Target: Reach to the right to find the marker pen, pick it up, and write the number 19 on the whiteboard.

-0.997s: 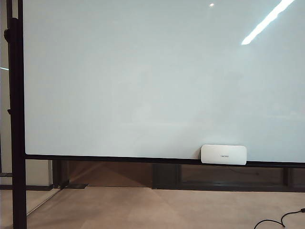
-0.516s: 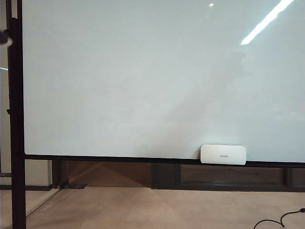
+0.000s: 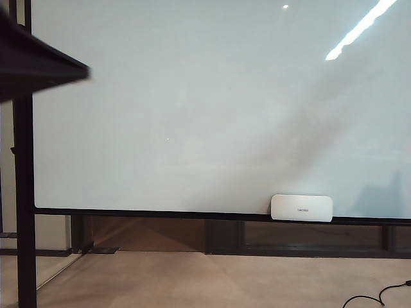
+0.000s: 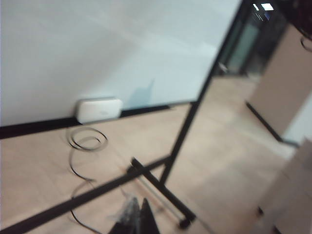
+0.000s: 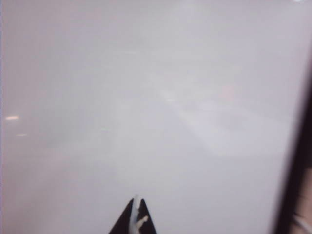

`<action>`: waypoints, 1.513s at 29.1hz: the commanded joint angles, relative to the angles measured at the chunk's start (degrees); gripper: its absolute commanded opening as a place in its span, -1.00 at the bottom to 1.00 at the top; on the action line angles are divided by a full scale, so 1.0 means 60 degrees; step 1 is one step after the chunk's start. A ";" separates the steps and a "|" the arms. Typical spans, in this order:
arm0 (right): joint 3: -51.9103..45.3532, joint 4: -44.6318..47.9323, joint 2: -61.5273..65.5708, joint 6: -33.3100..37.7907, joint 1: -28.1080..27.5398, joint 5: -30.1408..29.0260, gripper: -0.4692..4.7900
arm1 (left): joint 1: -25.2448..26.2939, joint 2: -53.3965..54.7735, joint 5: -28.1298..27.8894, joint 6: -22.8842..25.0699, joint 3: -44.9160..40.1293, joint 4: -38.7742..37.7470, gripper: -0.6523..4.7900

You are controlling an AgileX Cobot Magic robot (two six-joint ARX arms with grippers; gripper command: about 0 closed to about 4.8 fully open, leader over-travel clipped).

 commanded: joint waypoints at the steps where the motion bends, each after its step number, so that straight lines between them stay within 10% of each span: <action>1: 0.0040 0.0794 0.1246 0.0481 -0.1249 -0.0175 -0.84 | -0.0015 0.2237 0.0495 0.0208 0.0568 0.1894 -0.78; 15: 0.0131 0.4772 0.5727 0.0630 -0.3442 -0.2149 -0.84 | -0.0015 0.4765 0.0663 0.0193 0.1504 0.4186 -0.78; 29: 0.2896 0.1774 0.7792 -0.1202 -0.3774 -0.3268 -0.82 | -0.0015 0.4834 0.0488 0.0645 0.1796 0.3544 -0.78; 35: 0.3891 0.1625 0.8670 -0.1082 -0.4466 -0.5803 -0.82 | -0.0015 0.5089 0.0357 0.0852 0.1796 0.3326 -0.78; 44: 0.5242 0.1632 1.0109 -0.0914 -0.5093 -0.6568 -0.74 | -0.0018 0.5683 0.0095 0.0965 0.1800 0.3319 -0.78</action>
